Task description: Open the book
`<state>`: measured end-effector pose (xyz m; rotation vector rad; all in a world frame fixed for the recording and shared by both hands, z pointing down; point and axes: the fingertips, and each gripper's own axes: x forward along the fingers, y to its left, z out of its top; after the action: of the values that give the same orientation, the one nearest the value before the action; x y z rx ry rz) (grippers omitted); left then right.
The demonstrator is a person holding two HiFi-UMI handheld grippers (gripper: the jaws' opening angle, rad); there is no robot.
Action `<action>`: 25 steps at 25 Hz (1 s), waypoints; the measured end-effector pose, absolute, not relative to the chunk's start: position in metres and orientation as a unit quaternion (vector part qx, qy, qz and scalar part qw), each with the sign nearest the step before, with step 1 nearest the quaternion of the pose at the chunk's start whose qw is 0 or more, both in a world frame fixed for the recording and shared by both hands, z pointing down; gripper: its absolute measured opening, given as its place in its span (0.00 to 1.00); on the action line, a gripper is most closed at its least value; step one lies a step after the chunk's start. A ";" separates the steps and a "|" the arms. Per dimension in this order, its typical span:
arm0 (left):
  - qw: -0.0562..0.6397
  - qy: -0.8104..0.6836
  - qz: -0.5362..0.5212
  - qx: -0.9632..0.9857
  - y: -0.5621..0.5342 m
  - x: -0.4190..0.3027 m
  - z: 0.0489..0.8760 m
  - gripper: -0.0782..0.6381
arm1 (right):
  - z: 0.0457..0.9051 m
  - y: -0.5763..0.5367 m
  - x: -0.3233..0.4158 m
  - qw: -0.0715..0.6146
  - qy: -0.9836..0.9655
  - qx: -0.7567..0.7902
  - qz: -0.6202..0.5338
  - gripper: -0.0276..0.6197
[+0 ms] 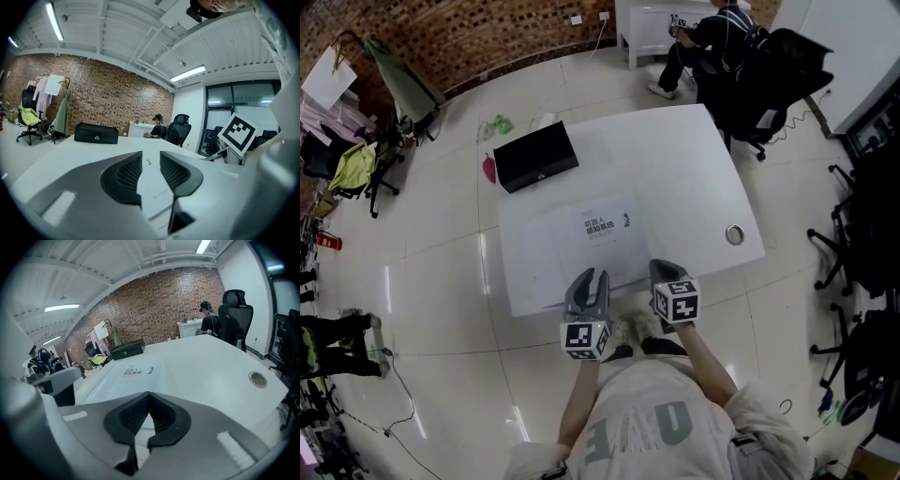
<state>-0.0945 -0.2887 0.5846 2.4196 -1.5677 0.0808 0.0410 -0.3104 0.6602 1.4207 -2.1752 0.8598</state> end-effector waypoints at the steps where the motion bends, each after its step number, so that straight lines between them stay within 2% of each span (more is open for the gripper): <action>1: 0.133 -0.530 0.031 0.837 -0.288 -0.088 0.589 0.31 | 0.655 -0.310 0.039 0.198 -0.782 0.506 0.306 0.05; 3: 0.133 -0.507 0.046 0.850 -0.286 -0.073 0.596 0.40 | 0.646 -0.311 0.034 0.191 -0.789 0.500 0.302 0.05; 6: 0.126 -0.468 0.093 0.870 -0.279 -0.051 0.613 0.47 | 0.632 -0.311 0.024 0.183 -0.803 0.486 0.294 0.05; 11: 0.119 -0.433 0.149 0.881 -0.272 -0.031 0.642 0.49 | 0.618 -0.309 0.004 0.184 -0.826 0.457 0.273 0.05; 17: 0.094 -0.435 0.147 0.884 -0.282 -0.021 0.635 0.49 | 0.597 -0.309 -0.012 0.169 -0.843 0.437 0.265 0.05; 22: 0.042 -0.462 0.134 0.876 -0.292 -0.018 0.613 0.39 | 0.578 -0.306 -0.031 0.153 -0.860 0.412 0.261 0.05; 25: 0.031 -0.488 0.122 0.864 -0.295 -0.029 0.603 0.26 | 0.569 -0.304 -0.038 0.150 -0.867 0.402 0.252 0.05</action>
<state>-0.0288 -0.2946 0.6031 2.6601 -1.5034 0.3767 -0.0382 -0.3040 0.5695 1.1545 -2.4921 0.7247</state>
